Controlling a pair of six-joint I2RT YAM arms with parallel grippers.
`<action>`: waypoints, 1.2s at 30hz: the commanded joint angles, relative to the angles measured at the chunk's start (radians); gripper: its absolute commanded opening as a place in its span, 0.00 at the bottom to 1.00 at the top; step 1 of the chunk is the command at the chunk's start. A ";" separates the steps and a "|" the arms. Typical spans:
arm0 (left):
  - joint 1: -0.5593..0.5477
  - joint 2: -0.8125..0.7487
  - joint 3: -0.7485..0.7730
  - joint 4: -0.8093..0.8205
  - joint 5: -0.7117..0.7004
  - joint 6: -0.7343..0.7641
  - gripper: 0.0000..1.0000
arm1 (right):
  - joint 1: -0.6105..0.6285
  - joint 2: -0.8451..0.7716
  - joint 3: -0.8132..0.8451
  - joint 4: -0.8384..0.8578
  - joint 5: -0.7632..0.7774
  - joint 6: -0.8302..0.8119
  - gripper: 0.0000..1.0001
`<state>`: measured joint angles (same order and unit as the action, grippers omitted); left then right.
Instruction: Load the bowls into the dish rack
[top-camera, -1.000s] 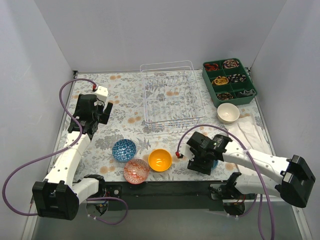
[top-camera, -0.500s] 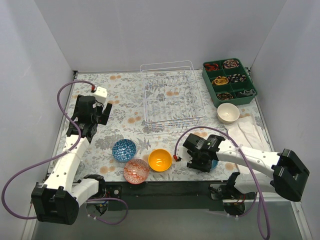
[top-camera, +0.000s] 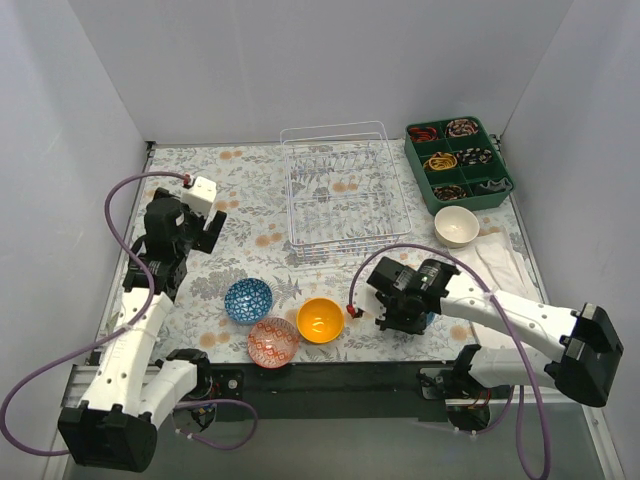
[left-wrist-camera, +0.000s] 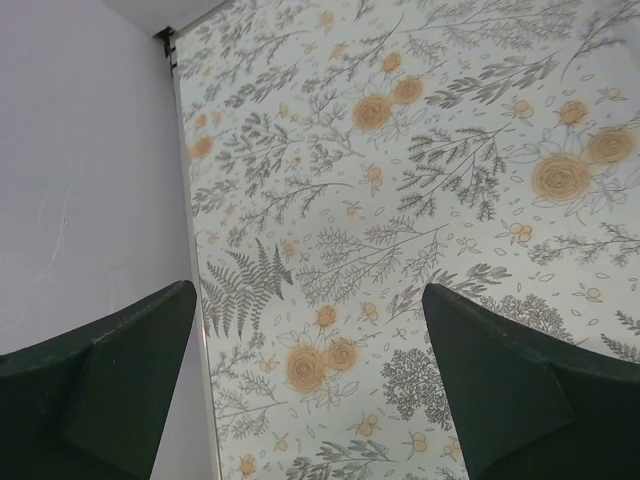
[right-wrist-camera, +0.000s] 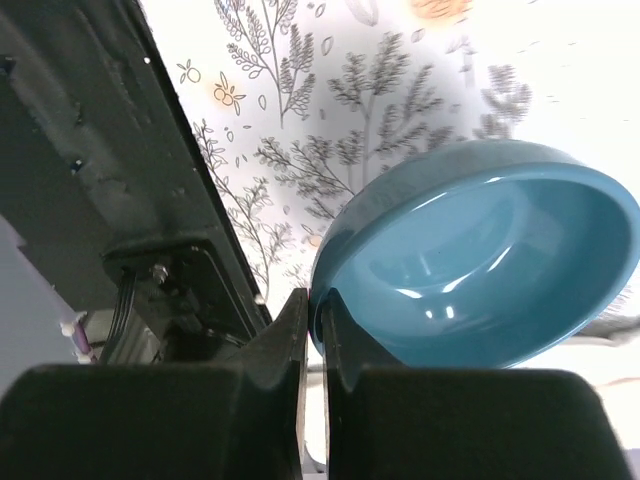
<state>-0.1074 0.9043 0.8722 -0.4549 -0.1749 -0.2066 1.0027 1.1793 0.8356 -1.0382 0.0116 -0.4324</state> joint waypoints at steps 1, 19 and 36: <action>0.003 -0.038 0.042 -0.010 0.161 0.065 0.98 | 0.004 -0.043 0.160 -0.170 -0.004 -0.084 0.01; -0.008 0.717 0.839 -0.273 0.425 -0.562 0.83 | -0.522 0.396 0.991 0.181 -0.753 0.001 0.01; -0.044 1.028 0.982 -0.320 0.582 -0.521 0.80 | -0.667 0.789 0.591 1.858 -1.270 1.277 0.01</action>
<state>-0.1593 1.9465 1.7939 -0.7494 0.3870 -0.7841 0.3359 1.8942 1.4574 0.2344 -1.1809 0.4271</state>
